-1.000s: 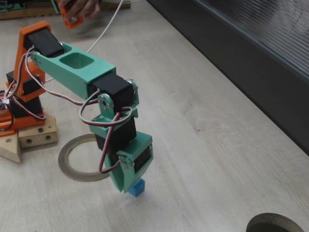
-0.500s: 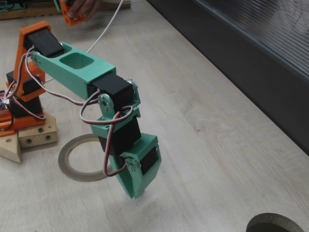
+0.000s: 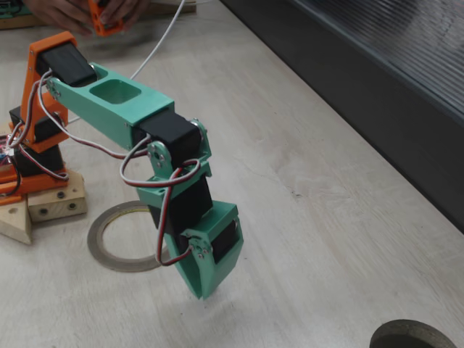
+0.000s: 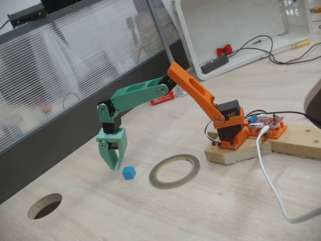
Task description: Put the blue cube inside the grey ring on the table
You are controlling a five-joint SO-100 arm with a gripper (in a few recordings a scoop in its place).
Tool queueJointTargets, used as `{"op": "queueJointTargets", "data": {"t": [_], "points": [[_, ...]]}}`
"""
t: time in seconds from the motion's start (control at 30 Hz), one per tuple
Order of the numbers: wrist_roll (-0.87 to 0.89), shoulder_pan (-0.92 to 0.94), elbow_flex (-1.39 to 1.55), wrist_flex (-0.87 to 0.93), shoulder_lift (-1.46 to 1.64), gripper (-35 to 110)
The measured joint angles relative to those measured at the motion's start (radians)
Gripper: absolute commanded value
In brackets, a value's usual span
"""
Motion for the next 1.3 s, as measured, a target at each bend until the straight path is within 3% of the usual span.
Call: {"op": "queueJointTargets", "data": {"t": [0.4, 0.57, 0.9, 1.3], "points": [[0.0, 0.0, 0.0, 0.005, 0.0, 7], [0.0, 0.0, 0.0, 0.101, 0.0, 8], [0.0, 0.0, 0.0, 0.172, 0.0, 30], [0.002, 0.0, 0.0, 0.307, 0.0, 31]]}}
